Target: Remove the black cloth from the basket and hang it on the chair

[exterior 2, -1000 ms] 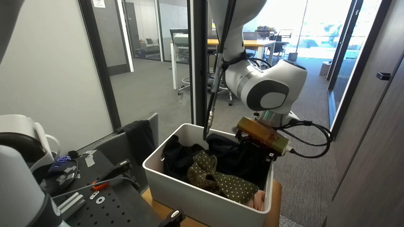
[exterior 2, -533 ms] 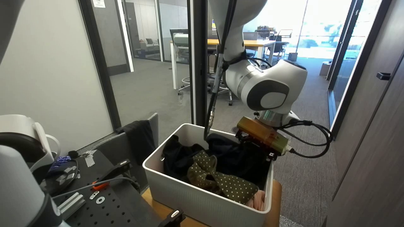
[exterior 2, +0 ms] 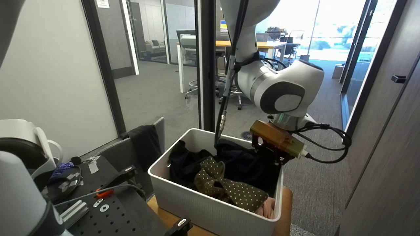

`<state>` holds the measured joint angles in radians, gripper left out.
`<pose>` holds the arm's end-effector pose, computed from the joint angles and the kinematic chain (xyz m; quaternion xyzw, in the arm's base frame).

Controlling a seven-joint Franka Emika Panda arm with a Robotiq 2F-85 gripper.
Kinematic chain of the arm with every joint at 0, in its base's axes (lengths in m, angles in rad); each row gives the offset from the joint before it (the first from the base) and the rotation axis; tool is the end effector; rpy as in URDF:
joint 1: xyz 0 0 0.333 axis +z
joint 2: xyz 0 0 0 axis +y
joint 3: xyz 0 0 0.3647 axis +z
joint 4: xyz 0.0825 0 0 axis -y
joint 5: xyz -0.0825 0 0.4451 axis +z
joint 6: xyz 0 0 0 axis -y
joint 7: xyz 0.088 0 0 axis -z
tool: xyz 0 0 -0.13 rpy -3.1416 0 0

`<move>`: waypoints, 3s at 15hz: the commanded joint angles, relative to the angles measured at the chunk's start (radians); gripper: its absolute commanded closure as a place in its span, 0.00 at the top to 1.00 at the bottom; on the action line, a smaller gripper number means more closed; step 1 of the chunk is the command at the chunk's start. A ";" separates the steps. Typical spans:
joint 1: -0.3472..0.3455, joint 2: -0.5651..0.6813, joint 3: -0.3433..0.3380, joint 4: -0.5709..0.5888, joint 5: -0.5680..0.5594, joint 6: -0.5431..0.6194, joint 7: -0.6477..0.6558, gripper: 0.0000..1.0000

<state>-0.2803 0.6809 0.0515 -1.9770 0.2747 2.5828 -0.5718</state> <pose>0.6346 -0.1484 0.0729 -0.9946 -0.0467 0.0024 0.0927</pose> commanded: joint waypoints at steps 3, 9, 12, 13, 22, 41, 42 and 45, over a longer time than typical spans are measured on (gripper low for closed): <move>-0.026 0.024 0.022 0.028 -0.030 0.016 0.022 0.13; -0.034 0.035 0.034 0.031 -0.025 0.011 0.015 0.11; -0.058 0.024 0.067 0.027 -0.007 -0.001 -0.016 0.09; -0.068 0.015 0.083 0.022 0.000 -0.006 -0.029 0.09; -0.145 -0.212 0.289 -0.112 0.120 0.003 -0.287 0.08; 0.345 -0.746 0.184 -0.027 0.079 -0.321 -0.647 0.08; 0.366 -0.754 0.179 0.001 0.062 -0.345 -0.653 0.08; 0.417 -0.744 0.170 0.112 0.032 -0.405 -0.660 0.08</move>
<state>0.0851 -0.0684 0.2503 -1.9849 0.3324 2.2504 -1.2059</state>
